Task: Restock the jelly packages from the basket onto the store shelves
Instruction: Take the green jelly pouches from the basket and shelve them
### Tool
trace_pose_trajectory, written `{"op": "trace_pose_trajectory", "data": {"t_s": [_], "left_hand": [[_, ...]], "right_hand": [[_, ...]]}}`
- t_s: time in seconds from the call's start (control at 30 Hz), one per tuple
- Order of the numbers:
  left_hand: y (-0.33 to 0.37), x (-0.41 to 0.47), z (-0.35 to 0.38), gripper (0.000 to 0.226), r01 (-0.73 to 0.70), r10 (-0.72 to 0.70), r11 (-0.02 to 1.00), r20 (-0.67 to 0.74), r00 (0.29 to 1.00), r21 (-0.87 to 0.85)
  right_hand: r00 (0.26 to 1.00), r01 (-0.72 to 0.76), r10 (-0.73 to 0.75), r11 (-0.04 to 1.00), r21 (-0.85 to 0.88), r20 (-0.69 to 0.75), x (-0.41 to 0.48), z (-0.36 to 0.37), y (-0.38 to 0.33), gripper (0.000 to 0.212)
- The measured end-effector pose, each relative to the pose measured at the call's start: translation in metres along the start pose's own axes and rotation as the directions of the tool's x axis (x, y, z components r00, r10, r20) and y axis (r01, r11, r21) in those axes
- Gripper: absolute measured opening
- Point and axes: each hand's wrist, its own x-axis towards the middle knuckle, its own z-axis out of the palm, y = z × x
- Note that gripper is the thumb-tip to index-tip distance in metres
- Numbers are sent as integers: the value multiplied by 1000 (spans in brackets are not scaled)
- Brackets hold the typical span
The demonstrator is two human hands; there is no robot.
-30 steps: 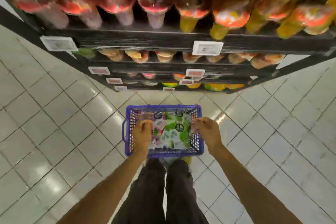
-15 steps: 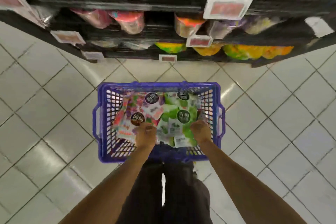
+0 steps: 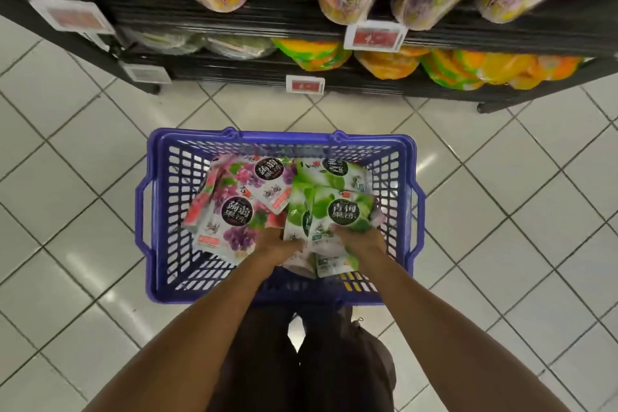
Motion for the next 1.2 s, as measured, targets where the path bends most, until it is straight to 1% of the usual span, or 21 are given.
{"op": "trace_pose_trajectory", "data": {"t_s": [0.07, 0.1, 0.17, 0.23, 0.3, 0.33, 0.43, 0.53, 0.6, 0.67, 0.7, 0.73, 0.8, 0.83, 0.87, 0.9, 0.97, 1.03, 1.07, 1.1, 1.2], "left_hand": [[1, -21, -9, 25, 20, -19, 992, 11, 1000, -127], [3, -35, -14, 25, 27, -24, 977, 18, 1000, -213], [11, -68, -28, 23, 39, -19, 906, 52, 998, -421], [20, -107, -47, 23, 48, 1, 821, 85, 996, -568], [30, -151, -70, 20, 55, 53, 764, 147, 988, -643], [36, -173, -82, 19, 43, 96, 749, 173, 980, -661], [67, -245, -118, 23, -6, 160, 749, 171, 972, -663], [108, -317, -152, 43, -89, 208, 767, 115, 971, -636], [140, -368, -174, 52, -165, 269, 758, 73, 960, -631], [176, -420, -196, 44, -259, 368, 713, 34, 929, -652], [194, -446, -207, 39, -323, 435, 683, 9, 900, -655], [211, -471, -217, 39, -392, 499, 654, -20, 867, -647], [245, -521, -238, 44, -537, 617, 593, -91, 782, -600], [260, -547, -248, 47, -608, 675, 550, -123, 727, -572], [274, -572, -259, 50, -667, 726, 506, -147, 671, -546], [286, -596, -269, 52, -715, 766, 463, -169, 620, -523], [307, -641, -290, 52, -796, 831, 374, -210, 516, -475], [323, -686, -309, 51, -855, 878, 290, -236, 416, -429], [329, -705, -318, 49, -879, 897, 245, -249, 366, -410], [336, -723, -327, 46, -898, 912, 198, -261, 315, -392], [350, -775, -353, 31, -940, 942, 57, -293, 162, -337]], "right_hand": [[1000, -5, 3, 996, 87, 24, -12, -13, -2, 69], [997, -15, 1, 983, 182, 78, -23, -22, -1, 64], [974, -50, -36, 929, 367, 225, -52, -40, -1, 54], [930, -43, -134, 886, 463, 343, -92, -62, 0, 54], [860, -19, -268, 835, 550, 435, -138, -84, -1, 60], [826, 15, -337, 815, 579, 452, -162, -96, -5, 60], [780, 181, -486, 778, 601, 394, -241, -138, -27, 55], [721, 374, -626, 712, 594, 297, -321, -189, -58, 65], [656, 464, -708, 651, 601, 261, -378, -222, -80, 59], [614, 512, -762, 582, 632, 205, -433, -253, -102, 49], [592, 534, -788, 542, 649, 170, -459, -267, -112, 50], [568, 556, -811, 502, 663, 138, -483, -281, -121, 55], [516, 612, -854, 427, 666, 73, -529, -306, -139, 76], [482, 645, -875, 382, 662, 35, -553, -318, -147, 87], [439, 678, -898, 326, 659, -8, -578, -331, -155, 92], [391, 709, -919, 264, 654, -53, -602, -342, -164, 90], [289, 764, -945, 134, 631, -150, -651, -362, -180, 69], [177, 777, -957, -8, 629, -231, -698, -381, -195, 50], [132, 772, -956, -66, 632, -261, -719, -390, -201, 45], [92, 770, -954, -113, 628, -284, -738, -397, -207, 45], [-24, 757, -936, -246, 605, -352, -794, -419, -219, 58]]}}
